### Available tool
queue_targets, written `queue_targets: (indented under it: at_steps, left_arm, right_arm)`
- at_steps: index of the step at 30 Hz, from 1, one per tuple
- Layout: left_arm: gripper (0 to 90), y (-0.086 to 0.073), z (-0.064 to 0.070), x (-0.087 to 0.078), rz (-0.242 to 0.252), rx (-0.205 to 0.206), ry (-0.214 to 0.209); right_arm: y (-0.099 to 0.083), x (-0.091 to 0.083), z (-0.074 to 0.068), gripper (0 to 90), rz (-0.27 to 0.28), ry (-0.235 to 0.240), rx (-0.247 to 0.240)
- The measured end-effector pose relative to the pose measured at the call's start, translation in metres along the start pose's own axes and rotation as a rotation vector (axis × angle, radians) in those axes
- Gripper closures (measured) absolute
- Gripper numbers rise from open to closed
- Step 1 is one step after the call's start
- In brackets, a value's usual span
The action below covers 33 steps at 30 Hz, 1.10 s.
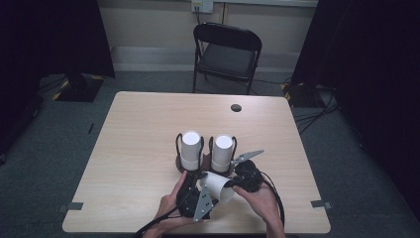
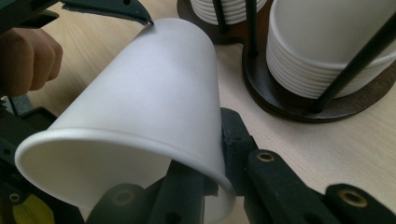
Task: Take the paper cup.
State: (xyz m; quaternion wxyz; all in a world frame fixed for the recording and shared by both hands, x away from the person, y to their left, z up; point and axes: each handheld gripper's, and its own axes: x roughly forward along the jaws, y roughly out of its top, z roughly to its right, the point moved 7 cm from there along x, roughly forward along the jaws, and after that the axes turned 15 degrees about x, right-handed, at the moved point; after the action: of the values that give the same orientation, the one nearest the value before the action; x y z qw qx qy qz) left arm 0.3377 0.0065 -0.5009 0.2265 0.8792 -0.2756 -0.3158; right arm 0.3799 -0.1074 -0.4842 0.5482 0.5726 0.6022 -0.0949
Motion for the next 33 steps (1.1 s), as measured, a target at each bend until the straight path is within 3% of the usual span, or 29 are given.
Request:
queue_targets:
  at_steps: [3,6,8,16,22,24,26,33]
  left_arm:
    - [11.5,0.003,0.001,0.001,0.007,0.008,-0.004]
    - [15.5,0.007,0.003,0.002,0.011,0.024,-0.017]
    - [16.8,0.010,0.004,0.004,0.011,0.033,-0.005]
    - [17.7,0.015,0.003,0.004,0.016,0.012,-0.001]
    - [20.1,0.022,0.006,0.006,0.035,0.026,0.007]
    - [19.7,0.022,0.005,0.006,0.035,0.016,0.007]
    - [19.2,0.023,0.003,0.007,0.047,-0.021,0.014]
    - [19.6,0.026,0.001,0.008,0.055,-0.032,0.015]
  right_arm:
    - [0.001,0.000,-0.001,87.5,0.000,0.001,-0.005]
    - [0.001,0.001,-0.005,88.0,0.009,0.033,-0.005]
    - [0.001,0.003,-0.006,88.2,0.002,0.037,-0.011]
    - [0.004,0.003,-0.006,88.6,0.013,0.052,0.004]
    - [0.000,0.009,-0.009,89.2,0.006,0.074,0.015]
    - [0.000,0.010,-0.009,89.2,0.009,0.078,0.017]
    - [0.001,0.009,-0.010,89.0,0.017,0.075,0.020]
    - [0.001,0.007,-0.012,89.4,0.019,0.069,0.029]
